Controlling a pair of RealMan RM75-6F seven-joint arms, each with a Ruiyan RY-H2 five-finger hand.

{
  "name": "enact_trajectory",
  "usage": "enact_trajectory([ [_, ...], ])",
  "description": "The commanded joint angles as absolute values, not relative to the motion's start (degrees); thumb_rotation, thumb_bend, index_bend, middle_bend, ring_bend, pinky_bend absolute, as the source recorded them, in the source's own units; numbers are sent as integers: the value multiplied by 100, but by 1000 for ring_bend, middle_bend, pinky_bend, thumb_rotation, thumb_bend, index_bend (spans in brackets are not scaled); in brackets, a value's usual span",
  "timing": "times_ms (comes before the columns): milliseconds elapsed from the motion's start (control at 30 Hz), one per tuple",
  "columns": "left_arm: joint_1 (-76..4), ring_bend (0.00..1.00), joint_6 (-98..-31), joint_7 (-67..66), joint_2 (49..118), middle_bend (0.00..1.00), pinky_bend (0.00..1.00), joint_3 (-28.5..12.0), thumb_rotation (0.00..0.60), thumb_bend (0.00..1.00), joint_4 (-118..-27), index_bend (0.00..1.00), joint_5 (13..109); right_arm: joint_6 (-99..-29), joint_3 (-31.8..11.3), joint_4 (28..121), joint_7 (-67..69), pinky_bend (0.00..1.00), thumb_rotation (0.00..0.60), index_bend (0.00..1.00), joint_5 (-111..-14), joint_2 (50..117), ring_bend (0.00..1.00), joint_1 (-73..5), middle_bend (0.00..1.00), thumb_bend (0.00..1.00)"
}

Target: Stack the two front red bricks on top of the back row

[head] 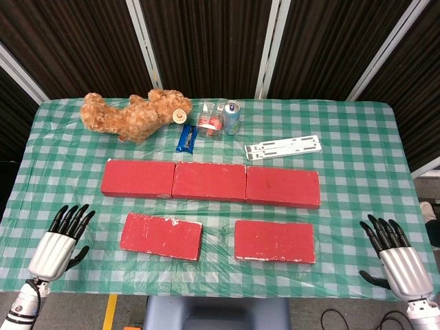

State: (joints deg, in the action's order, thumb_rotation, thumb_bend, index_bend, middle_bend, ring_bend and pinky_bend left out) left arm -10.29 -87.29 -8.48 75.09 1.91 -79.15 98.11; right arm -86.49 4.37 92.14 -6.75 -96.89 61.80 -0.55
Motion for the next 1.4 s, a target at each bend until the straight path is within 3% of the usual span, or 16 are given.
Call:
enact_trajectory([
  [33, -1030, 0, -8767, -806, 7506, 0, 48, 201, 600, 310, -7925, 0, 9854, -8630, 441, 9210, -659, 0, 600, 0, -9686, 6176, 0, -60, 0, 214],
  [300, -1250, 0, -8627, -188, 7484, 0, 47, 476, 600, 300, -7975, 0, 10349, -8684, 443, 9215, -563, 0, 600, 0, -9735, 6149, 0, -49, 0, 214],
  [467, -1770, 0, -8068, 368, 7294, 0, 15, 752, 600, 266, -8302, 0, 10866, -8550, 448, 9235, -580, 0, 600, 0, -9762, 6175, 0, -126, 0, 214],
  [867, -2827, 0, -6208, -40, 7341, 0, 0, 395, 600, 235, -9004, 0, 10246, -8372, 575, 9316, -633, 0, 600, 0, -9969, 6209, 0, -219, 0, 214],
  [1400, -3500, 0, -5034, -587, 7462, 0, 0, 170, 600, 230, -9108, 0, 9427, -8289, 576, 9343, -649, 0, 600, 0, -9867, 6181, 0, -241, 0, 214],
])
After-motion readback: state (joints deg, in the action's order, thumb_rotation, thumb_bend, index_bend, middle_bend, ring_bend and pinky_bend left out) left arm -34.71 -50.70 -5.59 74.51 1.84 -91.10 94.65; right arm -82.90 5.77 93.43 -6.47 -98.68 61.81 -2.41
